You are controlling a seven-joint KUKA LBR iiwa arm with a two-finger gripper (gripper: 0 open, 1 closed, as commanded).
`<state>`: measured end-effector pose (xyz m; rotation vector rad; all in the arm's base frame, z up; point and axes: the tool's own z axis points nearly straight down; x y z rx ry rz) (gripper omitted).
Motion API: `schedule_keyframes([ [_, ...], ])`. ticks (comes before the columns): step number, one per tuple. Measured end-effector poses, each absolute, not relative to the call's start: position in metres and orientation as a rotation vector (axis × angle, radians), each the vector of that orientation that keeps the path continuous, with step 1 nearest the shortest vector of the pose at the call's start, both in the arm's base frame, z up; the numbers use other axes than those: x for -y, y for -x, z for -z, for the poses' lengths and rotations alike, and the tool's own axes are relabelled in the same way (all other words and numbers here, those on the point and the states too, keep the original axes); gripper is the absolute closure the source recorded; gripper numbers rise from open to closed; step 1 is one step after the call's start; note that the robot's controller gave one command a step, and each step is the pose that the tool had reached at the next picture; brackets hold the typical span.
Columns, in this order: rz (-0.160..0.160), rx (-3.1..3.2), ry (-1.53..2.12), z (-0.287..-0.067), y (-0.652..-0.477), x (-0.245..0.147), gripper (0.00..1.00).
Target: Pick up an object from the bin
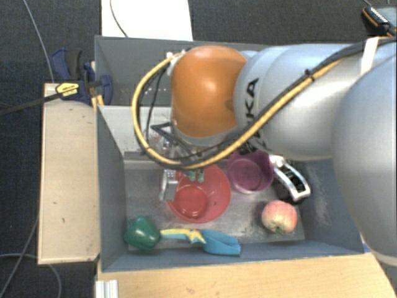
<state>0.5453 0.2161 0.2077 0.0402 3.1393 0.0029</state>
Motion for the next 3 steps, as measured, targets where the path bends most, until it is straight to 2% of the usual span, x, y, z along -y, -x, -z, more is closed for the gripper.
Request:
schedule_keyframes([
  [1, -0.003, -3.139, -0.041, -0.208, -0.545, -0.216, 0.0],
  [2, -0.005, -3.097, 0.468, -0.13, -0.55, -0.164, 0.0],
  [3, -0.005, -3.125, 0.163, -0.133, -0.536, -0.156, 1.0],
])
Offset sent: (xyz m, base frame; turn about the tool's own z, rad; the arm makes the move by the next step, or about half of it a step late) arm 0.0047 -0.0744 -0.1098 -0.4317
